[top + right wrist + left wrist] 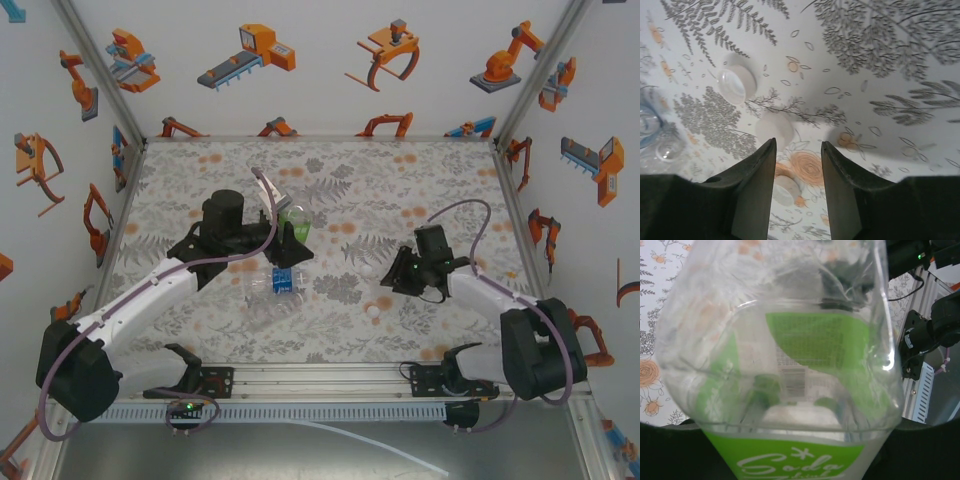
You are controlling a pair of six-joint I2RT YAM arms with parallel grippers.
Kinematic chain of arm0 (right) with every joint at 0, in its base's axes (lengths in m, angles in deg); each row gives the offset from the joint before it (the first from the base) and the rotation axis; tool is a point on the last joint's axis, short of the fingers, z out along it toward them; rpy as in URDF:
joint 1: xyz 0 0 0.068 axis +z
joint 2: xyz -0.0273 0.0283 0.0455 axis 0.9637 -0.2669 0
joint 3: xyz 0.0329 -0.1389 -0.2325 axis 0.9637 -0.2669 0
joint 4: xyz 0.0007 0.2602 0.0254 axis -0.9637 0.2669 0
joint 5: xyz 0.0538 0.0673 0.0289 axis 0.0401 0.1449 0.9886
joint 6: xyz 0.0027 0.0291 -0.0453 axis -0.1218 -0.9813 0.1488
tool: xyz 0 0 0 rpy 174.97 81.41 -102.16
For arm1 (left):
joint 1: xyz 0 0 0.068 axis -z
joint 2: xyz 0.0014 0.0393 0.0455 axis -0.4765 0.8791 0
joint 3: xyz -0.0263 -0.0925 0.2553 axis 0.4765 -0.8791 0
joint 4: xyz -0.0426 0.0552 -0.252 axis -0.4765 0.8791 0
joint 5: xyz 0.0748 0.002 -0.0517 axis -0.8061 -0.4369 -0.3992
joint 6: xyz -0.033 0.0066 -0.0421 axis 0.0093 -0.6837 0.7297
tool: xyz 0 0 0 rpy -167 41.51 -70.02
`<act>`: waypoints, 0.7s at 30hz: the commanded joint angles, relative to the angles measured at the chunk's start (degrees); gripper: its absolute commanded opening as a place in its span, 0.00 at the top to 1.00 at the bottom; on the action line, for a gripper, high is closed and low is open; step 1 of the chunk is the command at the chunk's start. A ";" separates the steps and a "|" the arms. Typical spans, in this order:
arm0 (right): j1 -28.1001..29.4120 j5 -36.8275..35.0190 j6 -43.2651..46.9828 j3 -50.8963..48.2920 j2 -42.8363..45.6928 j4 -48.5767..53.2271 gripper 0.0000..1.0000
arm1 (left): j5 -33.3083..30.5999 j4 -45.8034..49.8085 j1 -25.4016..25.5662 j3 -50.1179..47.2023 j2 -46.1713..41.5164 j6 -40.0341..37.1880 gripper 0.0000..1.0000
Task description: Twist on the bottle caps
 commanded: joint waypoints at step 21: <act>16.46 -17.23 6.02 18.52 -12.73 13.94 0.47 | -1.09 -0.10 0.72 -0.94 -2.29 0.34 1.00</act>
